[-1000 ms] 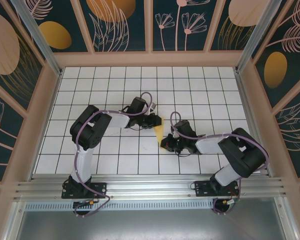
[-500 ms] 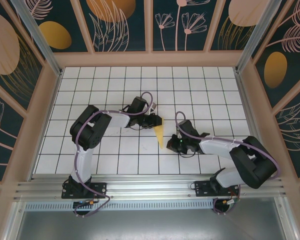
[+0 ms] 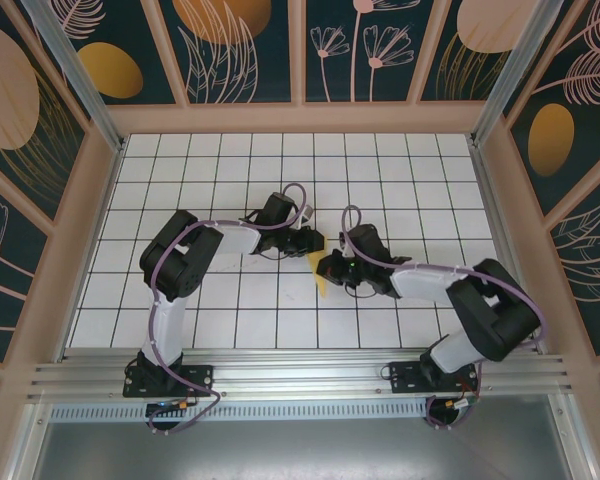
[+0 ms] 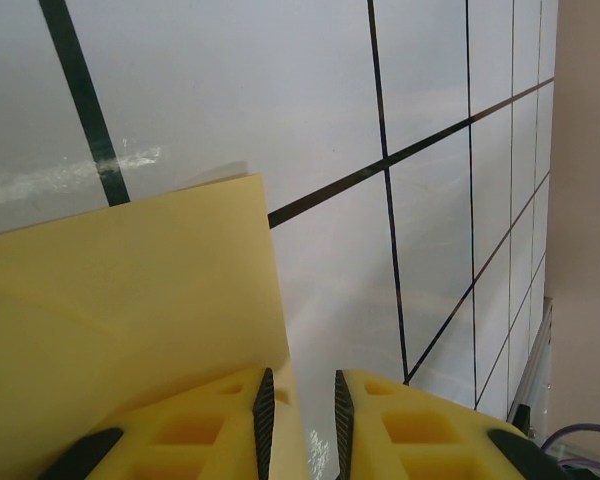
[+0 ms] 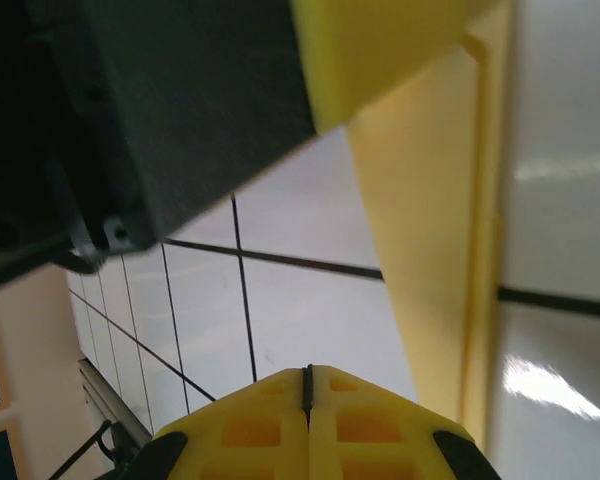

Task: Fold a paper plane with a square sheet of paper (pick it up from the middle)
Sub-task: Fold the wing for the fifth time at the center of the table.

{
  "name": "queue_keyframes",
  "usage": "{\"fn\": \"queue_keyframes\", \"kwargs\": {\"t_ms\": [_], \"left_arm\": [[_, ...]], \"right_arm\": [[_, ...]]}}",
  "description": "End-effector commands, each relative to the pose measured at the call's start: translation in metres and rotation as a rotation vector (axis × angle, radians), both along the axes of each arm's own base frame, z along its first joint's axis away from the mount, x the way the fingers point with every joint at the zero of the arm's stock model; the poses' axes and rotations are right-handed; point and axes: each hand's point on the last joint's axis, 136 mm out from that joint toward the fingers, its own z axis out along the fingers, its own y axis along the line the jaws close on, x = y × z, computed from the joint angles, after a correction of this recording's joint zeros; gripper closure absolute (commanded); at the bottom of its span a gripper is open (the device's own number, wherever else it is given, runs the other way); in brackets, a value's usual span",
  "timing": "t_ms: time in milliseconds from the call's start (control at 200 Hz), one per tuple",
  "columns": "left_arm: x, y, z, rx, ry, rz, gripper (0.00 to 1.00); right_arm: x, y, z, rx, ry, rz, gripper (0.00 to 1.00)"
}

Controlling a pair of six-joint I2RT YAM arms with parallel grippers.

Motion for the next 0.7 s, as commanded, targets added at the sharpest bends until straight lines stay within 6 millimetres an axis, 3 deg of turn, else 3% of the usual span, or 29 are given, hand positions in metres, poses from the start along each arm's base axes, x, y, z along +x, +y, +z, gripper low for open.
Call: {"fn": "queue_keyframes", "kwargs": {"t_ms": [0, 180, 275, 535, 696], "left_arm": [[-0.004, 0.015, -0.030, 0.100, 0.045, 0.027, 0.72], [-0.004, 0.016, -0.032, 0.104, 0.047, 0.030, 0.73], [-0.003, 0.017, -0.032, 0.110, 0.043, 0.036, 0.73], [-0.001, 0.016, -0.027, 0.110, 0.033, 0.035, 0.72], [0.003, 0.019, -0.010, 0.117, -0.006, 0.052, 0.67]], "right_arm": [[0.009, 0.011, -0.006, 0.019, 0.022, 0.009, 0.97], [-0.018, -0.005, -0.052, -0.059, 0.152, 0.010, 0.98], [-0.038, -0.015, -0.063, -0.091, 0.188, 0.023, 0.97], [-0.070, -0.034, -0.048, -0.085, 0.190, 0.047, 0.94], [-0.051, -0.058, -0.032, -0.169, 0.084, -0.077, 0.90]]}}
